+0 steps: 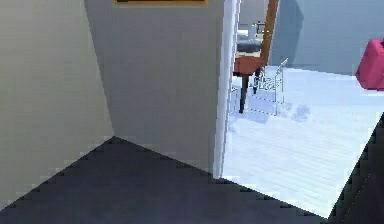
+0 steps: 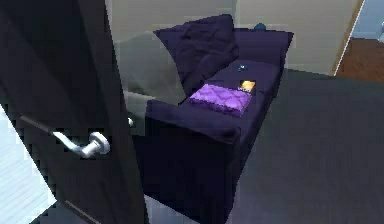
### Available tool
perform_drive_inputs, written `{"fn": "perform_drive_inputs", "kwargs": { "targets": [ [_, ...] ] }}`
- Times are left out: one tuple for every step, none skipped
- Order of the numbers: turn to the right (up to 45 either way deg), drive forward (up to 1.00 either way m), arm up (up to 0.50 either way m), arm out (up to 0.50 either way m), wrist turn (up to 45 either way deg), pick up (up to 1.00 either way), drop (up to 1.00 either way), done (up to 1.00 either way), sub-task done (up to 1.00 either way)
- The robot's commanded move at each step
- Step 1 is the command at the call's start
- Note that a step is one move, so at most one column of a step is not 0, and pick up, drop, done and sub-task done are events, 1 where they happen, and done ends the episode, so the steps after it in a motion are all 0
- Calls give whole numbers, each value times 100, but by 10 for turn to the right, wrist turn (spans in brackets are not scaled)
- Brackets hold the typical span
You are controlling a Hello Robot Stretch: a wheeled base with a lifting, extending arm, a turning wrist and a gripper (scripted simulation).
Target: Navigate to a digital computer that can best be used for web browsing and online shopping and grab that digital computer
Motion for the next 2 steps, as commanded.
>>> {"fn": "perform_drive_inputs", "kwargs": {
  "targets": [
    [300,0,0,0,0,0,0,0,0],
    [30,0,0,0,0,0,0,0,0]
  ]
}}
